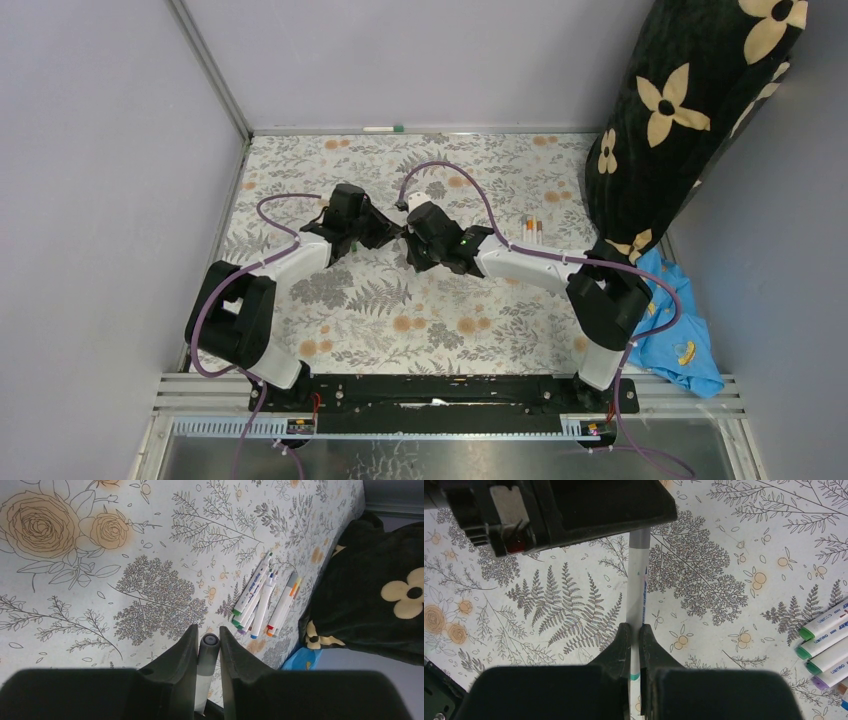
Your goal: Open the pen caps
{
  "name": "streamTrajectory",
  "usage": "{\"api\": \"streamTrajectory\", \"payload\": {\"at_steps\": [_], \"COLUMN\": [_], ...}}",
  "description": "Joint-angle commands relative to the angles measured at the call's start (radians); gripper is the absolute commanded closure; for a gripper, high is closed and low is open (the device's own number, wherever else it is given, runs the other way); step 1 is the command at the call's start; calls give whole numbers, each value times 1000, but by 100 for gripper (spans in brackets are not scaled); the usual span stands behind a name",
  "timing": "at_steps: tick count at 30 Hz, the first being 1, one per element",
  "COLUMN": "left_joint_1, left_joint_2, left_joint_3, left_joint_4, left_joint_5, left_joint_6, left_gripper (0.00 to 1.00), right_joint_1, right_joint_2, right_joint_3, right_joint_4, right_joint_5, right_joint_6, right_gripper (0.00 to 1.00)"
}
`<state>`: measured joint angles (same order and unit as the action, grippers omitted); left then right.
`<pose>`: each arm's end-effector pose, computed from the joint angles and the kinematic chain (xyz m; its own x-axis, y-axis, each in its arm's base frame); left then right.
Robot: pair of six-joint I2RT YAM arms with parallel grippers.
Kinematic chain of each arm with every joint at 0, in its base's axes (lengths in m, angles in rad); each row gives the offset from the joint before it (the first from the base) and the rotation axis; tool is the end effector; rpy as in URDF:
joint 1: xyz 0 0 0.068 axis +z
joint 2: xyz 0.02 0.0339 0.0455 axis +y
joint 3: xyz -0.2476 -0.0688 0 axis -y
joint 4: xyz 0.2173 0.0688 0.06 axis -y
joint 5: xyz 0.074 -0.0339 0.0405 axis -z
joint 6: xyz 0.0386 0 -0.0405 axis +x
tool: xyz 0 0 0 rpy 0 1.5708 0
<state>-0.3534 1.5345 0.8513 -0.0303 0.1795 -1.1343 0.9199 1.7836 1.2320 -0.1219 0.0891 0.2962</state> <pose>0.2810 -0.1110 0.1970 -0.6830 -0.6985 -0.2137 -0.3590 0.5758 -0.7346 0.2310 0.2976 0.2226 -0.5804 -0.2823 -0.7638 -0.6073 0.7750 0.1751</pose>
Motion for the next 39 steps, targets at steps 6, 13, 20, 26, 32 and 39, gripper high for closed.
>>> {"api": "streamTrajectory", "payload": {"at_steps": [6, 13, 20, 26, 32, 39], "left_joint_1": [-9, -13, -18, -17, -16, -16], "left_joint_2": [13, 15, -7, -23, -51, -63], "left_joint_3": [17, 12, 31, 51, 54, 65], "left_joint_4": [46, 65, 48, 32, 22, -5], "left_joint_5": [42, 56, 71, 86, 88, 69], "left_joint_6": [39, 57, 66, 71, 65, 67], "left_gripper": [88, 100, 100, 100, 100, 100], "right_joint_1": [-9, -10, -10, -10, -15, -30], "right_joint_2": [-63, -81, -53, -26, 9, 26], "right_joint_3": [9, 13, 56, 86, 104, 104], "right_joint_4": [12, 1, 4, 6, 10, 18], "right_joint_5": [18, 18, -8, -8, -7, -7], "right_joint_6": [-4, -16, -18, -14, -15, -12], "right_gripper": [100, 93, 71, 69, 69, 90]}}
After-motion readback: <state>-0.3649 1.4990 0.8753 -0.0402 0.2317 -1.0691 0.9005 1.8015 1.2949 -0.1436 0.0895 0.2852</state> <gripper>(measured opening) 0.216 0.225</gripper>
